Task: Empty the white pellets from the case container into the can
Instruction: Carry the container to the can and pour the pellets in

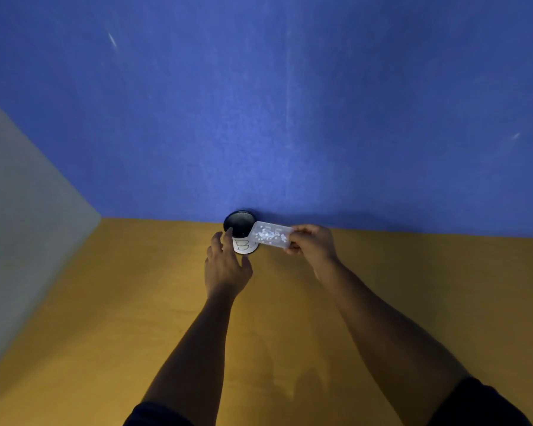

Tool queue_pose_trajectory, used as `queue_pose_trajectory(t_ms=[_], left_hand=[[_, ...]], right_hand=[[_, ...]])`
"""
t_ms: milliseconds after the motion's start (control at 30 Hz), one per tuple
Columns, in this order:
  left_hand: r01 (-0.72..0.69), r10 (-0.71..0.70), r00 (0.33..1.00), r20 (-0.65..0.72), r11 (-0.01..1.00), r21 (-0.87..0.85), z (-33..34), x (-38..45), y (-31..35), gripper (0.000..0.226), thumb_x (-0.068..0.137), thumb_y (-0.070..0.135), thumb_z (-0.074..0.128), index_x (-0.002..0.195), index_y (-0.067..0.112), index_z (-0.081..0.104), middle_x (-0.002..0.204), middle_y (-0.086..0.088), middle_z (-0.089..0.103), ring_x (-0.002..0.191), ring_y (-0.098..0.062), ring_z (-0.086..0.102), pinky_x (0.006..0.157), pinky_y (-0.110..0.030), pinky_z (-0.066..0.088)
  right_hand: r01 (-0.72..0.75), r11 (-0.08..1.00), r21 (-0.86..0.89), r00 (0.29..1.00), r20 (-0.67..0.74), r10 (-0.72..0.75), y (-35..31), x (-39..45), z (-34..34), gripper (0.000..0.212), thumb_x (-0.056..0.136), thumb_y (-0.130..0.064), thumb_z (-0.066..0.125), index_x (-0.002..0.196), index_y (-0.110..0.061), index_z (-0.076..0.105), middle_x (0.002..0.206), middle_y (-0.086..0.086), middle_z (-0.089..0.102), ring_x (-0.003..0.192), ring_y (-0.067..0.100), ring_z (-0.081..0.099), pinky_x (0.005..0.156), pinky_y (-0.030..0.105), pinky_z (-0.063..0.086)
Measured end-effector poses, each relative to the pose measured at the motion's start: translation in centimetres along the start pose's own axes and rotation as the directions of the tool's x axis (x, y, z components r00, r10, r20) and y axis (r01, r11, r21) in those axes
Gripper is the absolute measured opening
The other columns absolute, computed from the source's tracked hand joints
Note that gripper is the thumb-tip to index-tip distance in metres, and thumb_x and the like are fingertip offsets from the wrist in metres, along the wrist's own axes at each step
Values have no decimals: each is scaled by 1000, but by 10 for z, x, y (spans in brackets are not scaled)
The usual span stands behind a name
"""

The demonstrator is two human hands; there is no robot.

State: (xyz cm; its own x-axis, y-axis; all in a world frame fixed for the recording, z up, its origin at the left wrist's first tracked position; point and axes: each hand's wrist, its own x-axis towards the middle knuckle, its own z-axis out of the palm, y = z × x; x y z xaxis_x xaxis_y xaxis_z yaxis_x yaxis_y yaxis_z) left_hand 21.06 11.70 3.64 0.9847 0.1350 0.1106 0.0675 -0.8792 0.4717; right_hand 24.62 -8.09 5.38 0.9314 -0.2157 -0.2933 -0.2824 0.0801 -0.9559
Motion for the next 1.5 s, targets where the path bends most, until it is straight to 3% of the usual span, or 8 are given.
queue_pose_trajectory(t_ms=[167,333,500,600,767,967,1200,1500], left_hand=[[-4,5,999,53,1000,-12,8,7,4,82,84,21,63,156,15,25,160,-13,29,140,-35,40,109,-49,45],[-8,9,998,56,1000,-14,15,12,-6,82,84,22,65,155,16,26,162,-12,28,141,-34,39,108,-48,46],[19,-19,998,59,1000,-10,14,17,-18,78,85,22,63,155,14,29,163,-9,26,144,-32,36,111,-48,44],[11,-12,998,66,1000,7,11,20,-22,77,86,22,61,156,15,29,165,-9,23,146,-32,34,112,-47,43],[-16,13,998,68,999,36,5,24,-25,73,87,21,59,155,16,32,165,-11,22,146,-31,33,112,-46,42],[-9,6,997,73,999,47,6,27,-26,73,88,22,59,156,16,31,164,-10,24,146,-31,33,113,-45,41],[13,-15,997,70,1000,21,4,27,-21,74,88,20,60,156,16,30,164,-7,26,145,-29,34,113,-45,40],[5,-7,996,87,1000,22,6,26,-20,75,89,21,59,157,12,28,162,-7,31,145,-28,34,114,-45,40]], right_hand=[[48,998,-42,999,-22,-49,-13,18,24,10,84,-2,67,92,-7,71,83,17,75,63,25,75,70,37,65],[72,976,-206,996,-34,-81,-11,31,52,15,84,-4,67,99,-5,71,89,13,75,66,22,76,69,36,66],[145,909,-391,986,-14,-163,-13,37,70,21,89,-10,66,108,-4,71,91,14,77,74,28,76,77,46,65],[306,709,-635,938,75,-338,-21,37,79,22,93,-17,61,111,-10,71,102,10,77,92,27,73,82,41,61],[520,172,-836,800,407,-441,-37,37,93,10,94,-13,55,99,-14,64,92,10,72,86,34,67,61,32,43],[589,-87,-803,712,567,-414,-43,38,103,14,88,-12,62,102,-14,66,90,10,72,81,32,69,57,31,39],[650,-68,-757,652,602,-461,-41,44,98,18,94,-21,58,107,-19,70,100,11,68,85,33,69,65,33,49],[652,-24,-758,668,589,-456,-50,43,94,20,98,-21,52,109,-15,68,102,11,69,90,31,68,70,39,56]])
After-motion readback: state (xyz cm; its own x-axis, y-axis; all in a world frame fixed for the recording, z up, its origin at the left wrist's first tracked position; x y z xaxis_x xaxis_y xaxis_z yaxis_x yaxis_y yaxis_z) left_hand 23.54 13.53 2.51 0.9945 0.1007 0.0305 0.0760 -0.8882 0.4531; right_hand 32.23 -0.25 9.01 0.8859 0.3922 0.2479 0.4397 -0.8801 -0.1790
